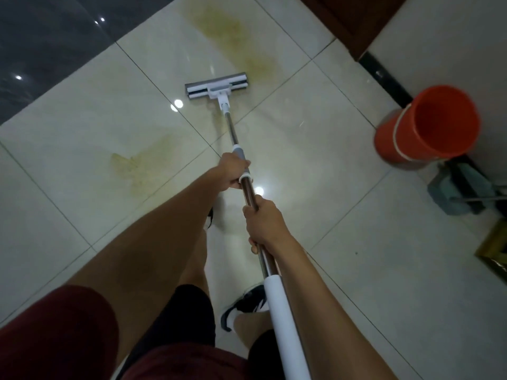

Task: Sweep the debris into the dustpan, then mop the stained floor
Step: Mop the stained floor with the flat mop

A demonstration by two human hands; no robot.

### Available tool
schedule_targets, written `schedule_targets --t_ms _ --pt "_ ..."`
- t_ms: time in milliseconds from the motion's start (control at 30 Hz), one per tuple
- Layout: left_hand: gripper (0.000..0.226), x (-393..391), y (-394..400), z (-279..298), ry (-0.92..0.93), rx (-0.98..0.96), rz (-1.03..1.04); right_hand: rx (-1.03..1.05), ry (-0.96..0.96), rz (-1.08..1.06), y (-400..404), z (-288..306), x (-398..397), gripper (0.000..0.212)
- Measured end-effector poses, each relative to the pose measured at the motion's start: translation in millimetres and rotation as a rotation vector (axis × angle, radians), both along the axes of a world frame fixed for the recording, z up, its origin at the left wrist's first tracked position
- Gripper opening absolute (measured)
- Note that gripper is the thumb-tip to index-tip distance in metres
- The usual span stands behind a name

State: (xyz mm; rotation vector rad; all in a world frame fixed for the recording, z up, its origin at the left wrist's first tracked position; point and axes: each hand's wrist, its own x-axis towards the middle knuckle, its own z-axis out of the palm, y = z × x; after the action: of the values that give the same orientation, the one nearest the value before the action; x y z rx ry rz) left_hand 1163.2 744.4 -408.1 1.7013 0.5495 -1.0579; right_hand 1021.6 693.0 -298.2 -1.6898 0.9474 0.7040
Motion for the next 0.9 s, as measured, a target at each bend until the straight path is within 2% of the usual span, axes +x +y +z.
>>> schedule_targets --t_ms 200,400,500,667,800,900 --pt "0.024 -48 -8 4 0.027 0.017 -0.077 -0.001 -0.012 -0.035 -4 10 -53 0.019" --pt "0.025 -17 -17 2 -0.066 0.067 -0.04 -0.053 -0.052 -0.028 -7 0 -15 0.018" --pt "0.021 10 -22 2 -0.057 0.08 -0.008 -0.057 -0.06 -0.021 -10 -2 15 0.017" --pt "0.034 83 -26 -5 -0.108 0.055 -0.131 -0.07 -0.073 -0.02 -20 -11 89 0.017" --pt "0.014 172 -34 -11 -0.118 0.041 -0.109 -0.083 -0.092 -0.011 -27 -21 177 0.021" --pt "0.02 245 -38 -16 -0.049 0.022 -0.001 -0.083 -0.103 -0.011 -30 -24 248 0.022"
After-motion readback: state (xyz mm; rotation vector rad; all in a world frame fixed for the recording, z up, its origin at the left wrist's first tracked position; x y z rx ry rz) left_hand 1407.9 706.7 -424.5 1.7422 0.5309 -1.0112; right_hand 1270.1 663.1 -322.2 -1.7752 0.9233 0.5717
